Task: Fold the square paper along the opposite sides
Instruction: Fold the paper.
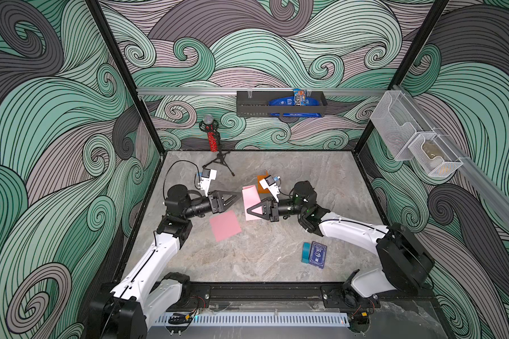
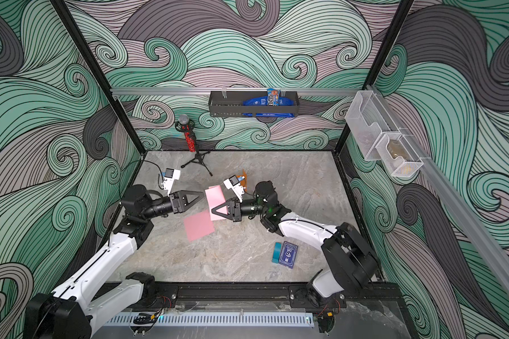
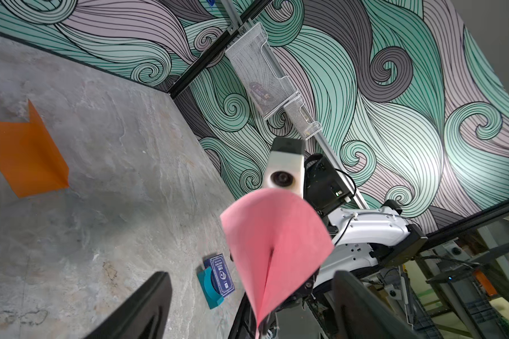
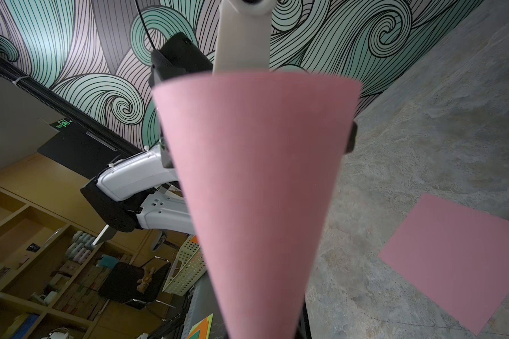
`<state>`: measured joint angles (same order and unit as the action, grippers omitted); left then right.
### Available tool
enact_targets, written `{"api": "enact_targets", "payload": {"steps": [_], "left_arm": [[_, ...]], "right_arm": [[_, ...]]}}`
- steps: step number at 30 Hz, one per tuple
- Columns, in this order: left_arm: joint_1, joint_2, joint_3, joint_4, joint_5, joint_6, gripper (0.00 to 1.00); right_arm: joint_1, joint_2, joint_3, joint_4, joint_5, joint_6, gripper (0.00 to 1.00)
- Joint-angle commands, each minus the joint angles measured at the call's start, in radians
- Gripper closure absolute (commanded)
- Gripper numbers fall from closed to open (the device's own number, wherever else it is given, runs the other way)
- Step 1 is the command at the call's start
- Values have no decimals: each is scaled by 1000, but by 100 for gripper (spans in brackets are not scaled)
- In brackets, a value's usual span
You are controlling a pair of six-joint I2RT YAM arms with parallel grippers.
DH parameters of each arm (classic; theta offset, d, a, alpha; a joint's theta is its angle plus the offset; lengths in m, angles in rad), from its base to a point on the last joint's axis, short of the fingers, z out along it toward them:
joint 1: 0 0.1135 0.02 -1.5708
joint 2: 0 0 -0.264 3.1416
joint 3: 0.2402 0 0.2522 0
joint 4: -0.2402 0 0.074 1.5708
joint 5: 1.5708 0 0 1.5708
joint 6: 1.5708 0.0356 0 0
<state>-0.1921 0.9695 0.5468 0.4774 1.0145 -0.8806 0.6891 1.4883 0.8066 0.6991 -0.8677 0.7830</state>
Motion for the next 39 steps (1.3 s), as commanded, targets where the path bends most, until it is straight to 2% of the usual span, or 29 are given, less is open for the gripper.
{"api": "enact_targets", "payload": {"steps": [1,7,9,12,16,22,32,36,39], "left_arm": [[-23,-22,-45,189,42,-86,5],[-72,-10,-62,286,23,-90,2],[-84,2,-61,296,13,-80,4],[-91,23,-59,333,7,-91,19],[-112,40,-42,345,3,-84,28],[-127,56,-32,320,-24,-52,53],[-141,86,12,292,-40,-38,78],[-147,98,38,270,-44,-26,100],[-147,108,63,193,-51,20,100]], "right_arm": [[-6,-22,2,61,-20,23,94],[-5,-7,-5,101,-30,51,93],[-4,-5,-7,109,-34,54,93],[-2,-1,-10,113,-35,58,93],[0,5,-15,123,-36,64,93],[5,15,-12,131,-43,68,93],[15,24,-9,97,-38,45,93],[17,31,-5,96,-39,48,92],[12,20,-4,84,-35,39,84]]}}
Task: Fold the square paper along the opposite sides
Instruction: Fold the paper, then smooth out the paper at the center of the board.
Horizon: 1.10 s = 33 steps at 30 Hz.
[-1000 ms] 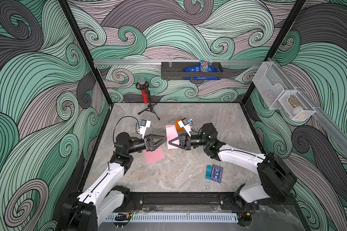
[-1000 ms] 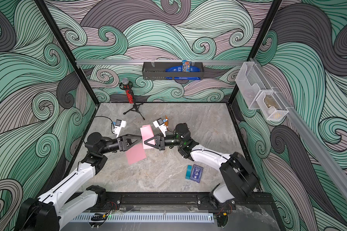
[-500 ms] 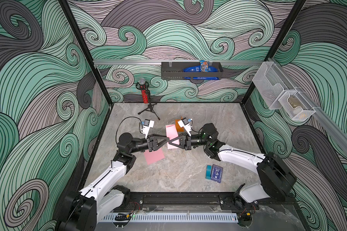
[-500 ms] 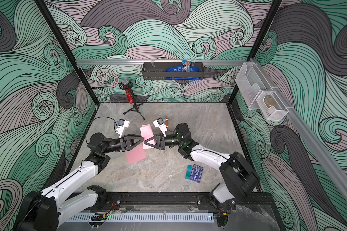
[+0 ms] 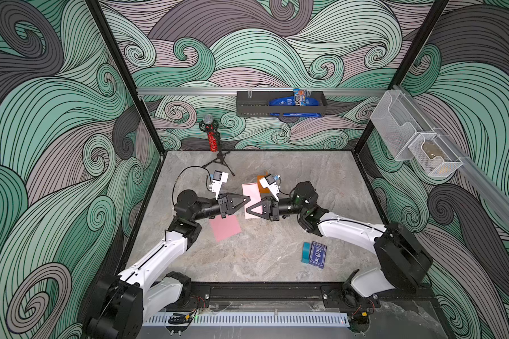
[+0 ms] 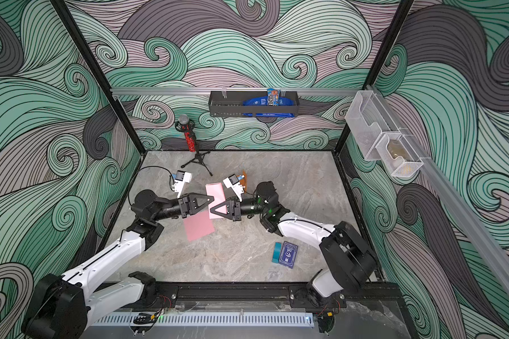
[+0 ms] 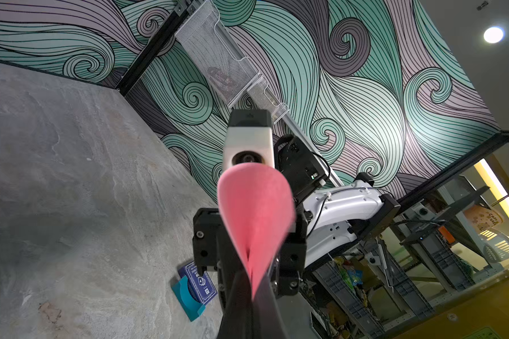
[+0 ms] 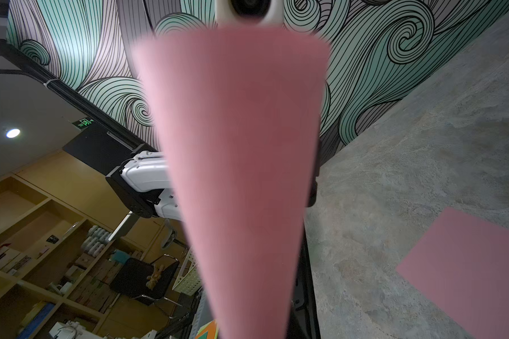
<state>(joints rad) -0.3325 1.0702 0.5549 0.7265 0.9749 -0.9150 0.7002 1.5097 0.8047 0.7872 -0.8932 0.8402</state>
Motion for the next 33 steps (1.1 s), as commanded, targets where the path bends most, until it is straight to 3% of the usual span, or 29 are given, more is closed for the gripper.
{"api": "enact_targets", "payload": {"steps": [1,4,7,10,13,15,21,33], "left_arm": [[-7,9,61,-88,-18,73,100],[-4,11,78,-206,-58,144,100],[-6,30,79,-357,-122,245,100],[-13,86,78,-472,-160,324,100],[-33,176,78,-524,-200,375,100],[-50,269,116,-586,-201,407,100],[-86,556,243,-798,-246,550,100],[-111,765,316,-881,-321,626,100]], "right_arm": [[-5,-12,-3,-18,-5,-32,80],[-37,-96,-17,-156,66,-160,63],[-60,-237,-67,-355,250,-369,54],[-65,-391,-244,-241,403,-494,44],[-56,-502,-484,77,519,-593,53],[-33,-526,-557,149,587,-676,63],[40,-411,-545,95,687,-794,74],[135,12,-450,192,755,-925,78]]}}
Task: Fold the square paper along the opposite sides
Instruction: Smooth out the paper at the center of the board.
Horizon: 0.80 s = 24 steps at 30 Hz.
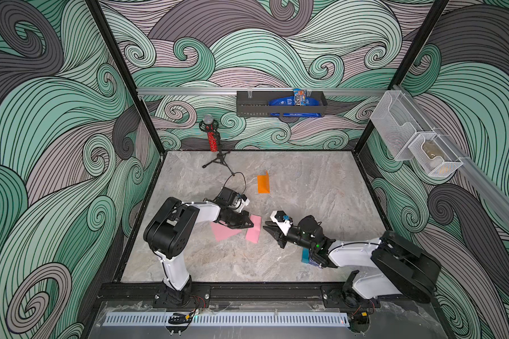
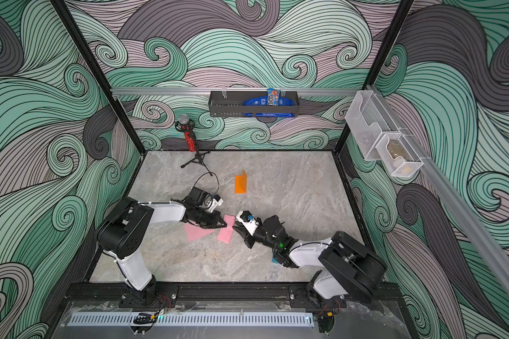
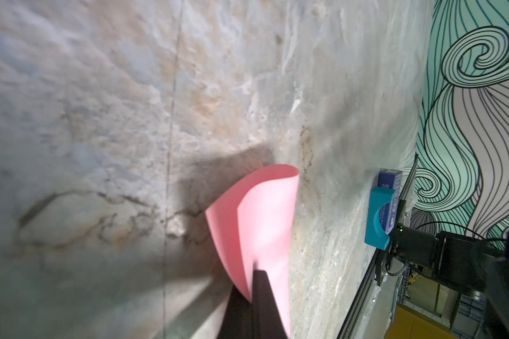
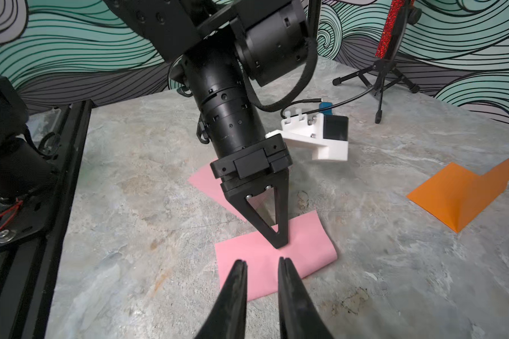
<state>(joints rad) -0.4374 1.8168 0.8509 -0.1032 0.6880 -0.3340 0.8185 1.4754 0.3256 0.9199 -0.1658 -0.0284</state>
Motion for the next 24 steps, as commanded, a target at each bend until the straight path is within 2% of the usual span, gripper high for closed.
{"api": "enact_targets", "payload": {"steps": [1,4,9,13,24], "left_arm": [[-7,18,20,-48,-37,44,100],[-7,22,20,-45,-36,41,100],[-7,25,20,-45,-41,36,100],[-7,32,25,-54,-54,34,100],[-6,49,37,-68,-77,23,100]], "right_arm": [[22,70,40,62,32,-68,79],[28,156,86,56,36,-92,83],[26,320,149,46,12,-96,96],[27,404,150,37,-10,-83,98],[57,385,95,-103,-16,-87,98]]}}
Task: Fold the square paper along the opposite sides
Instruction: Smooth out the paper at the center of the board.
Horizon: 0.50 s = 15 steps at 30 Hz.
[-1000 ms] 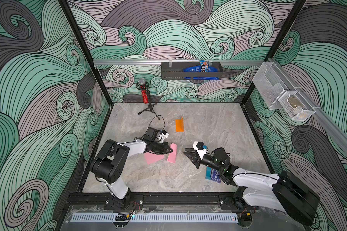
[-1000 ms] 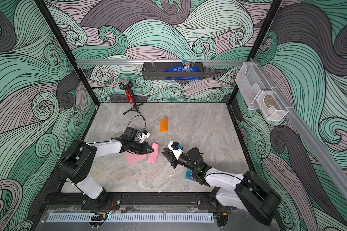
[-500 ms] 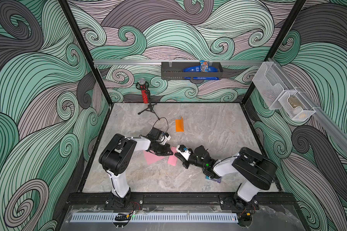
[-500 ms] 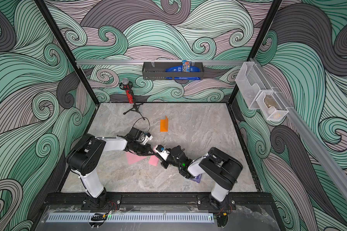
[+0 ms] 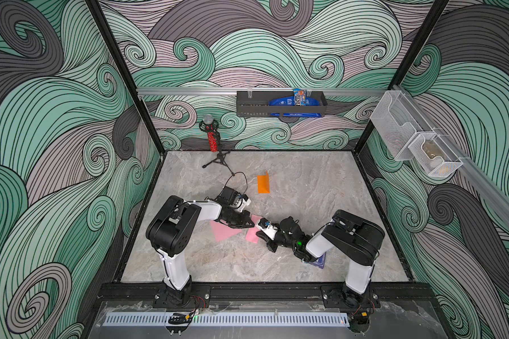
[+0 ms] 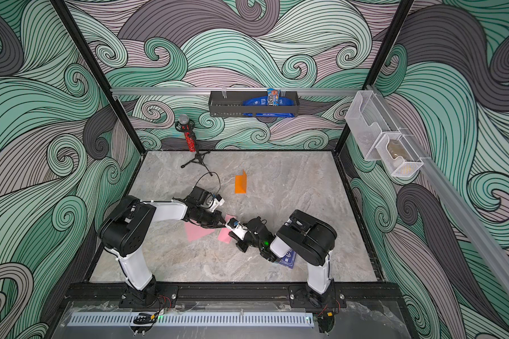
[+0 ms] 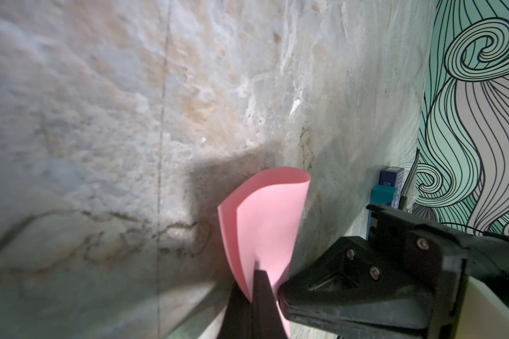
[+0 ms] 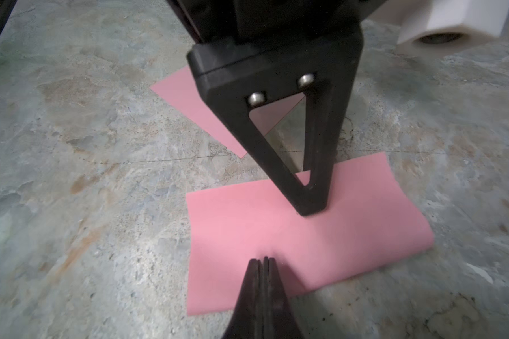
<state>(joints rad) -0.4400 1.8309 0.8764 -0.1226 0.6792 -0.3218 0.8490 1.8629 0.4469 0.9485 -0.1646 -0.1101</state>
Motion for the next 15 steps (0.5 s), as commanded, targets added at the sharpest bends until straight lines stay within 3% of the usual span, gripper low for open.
{"api": "enact_targets", "payload": {"steps": [1,15], "left_arm": [[-3,33,10,-47,-71,9,100],[-4,4,6,-54,-74,3,100]], "right_arm": [[39,-8,-30,-144,-12,-10,98],[130,-133,-97,-225,29,17,98]]}}
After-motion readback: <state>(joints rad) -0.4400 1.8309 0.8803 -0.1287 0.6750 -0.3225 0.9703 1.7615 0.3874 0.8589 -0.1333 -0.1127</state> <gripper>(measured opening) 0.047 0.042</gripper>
